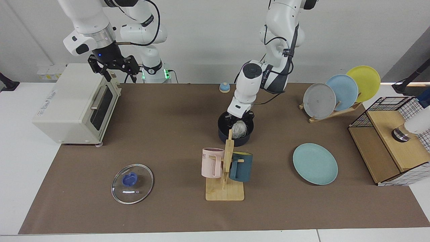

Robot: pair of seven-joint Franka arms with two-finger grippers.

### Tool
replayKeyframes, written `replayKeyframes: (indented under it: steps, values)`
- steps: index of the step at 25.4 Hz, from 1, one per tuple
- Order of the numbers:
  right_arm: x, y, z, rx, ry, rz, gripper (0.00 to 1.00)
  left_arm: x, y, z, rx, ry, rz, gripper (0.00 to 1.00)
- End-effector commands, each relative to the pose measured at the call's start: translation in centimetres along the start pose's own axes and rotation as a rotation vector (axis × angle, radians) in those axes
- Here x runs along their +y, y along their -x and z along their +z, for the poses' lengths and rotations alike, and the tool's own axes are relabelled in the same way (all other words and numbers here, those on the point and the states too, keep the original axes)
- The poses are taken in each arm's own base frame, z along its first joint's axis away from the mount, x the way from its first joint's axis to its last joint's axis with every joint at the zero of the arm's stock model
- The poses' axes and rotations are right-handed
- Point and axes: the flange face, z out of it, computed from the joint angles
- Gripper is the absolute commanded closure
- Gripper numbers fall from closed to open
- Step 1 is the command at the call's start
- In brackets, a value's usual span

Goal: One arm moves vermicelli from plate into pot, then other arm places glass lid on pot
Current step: 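Carry the vermicelli with the left gripper over the black pot, then release the vermicelli into the pot and withdraw the left gripper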

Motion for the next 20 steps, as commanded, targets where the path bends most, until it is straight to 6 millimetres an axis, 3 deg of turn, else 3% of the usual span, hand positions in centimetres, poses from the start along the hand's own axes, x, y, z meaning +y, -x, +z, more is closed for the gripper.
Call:
replayKeyframes:
  steps: [1,5,10,14,20]
  values:
    - [0.3,-0.1,-0.3,-0.005,-0.028,-0.004,0.0,-1.1,-0.5,-2.7,0.048,-0.001,-0.008,0.0]
    - [0.3,-0.1,-0.3,-0.005,-0.028,-0.004,0.0,-3.4,-3.6,-6.8,0.055,-0.019,0.015,0.0]
    - [0.3,0.0,-0.3,-0.003,-0.028,-0.003,0.0,-8.6,-8.0,-10.4,0.051,-0.043,0.129,0.0]
    - [0.3,-0.1,-0.3,-0.005,-0.028,-0.004,0.0,-13.7,-11.0,-11.7,0.078,-0.042,0.202,0.0]
    - [0.4,0.2,-0.3,-0.015,-0.027,-0.005,0.0,-19.9,-14.1,-13.2,0.117,-0.058,0.302,0.0]
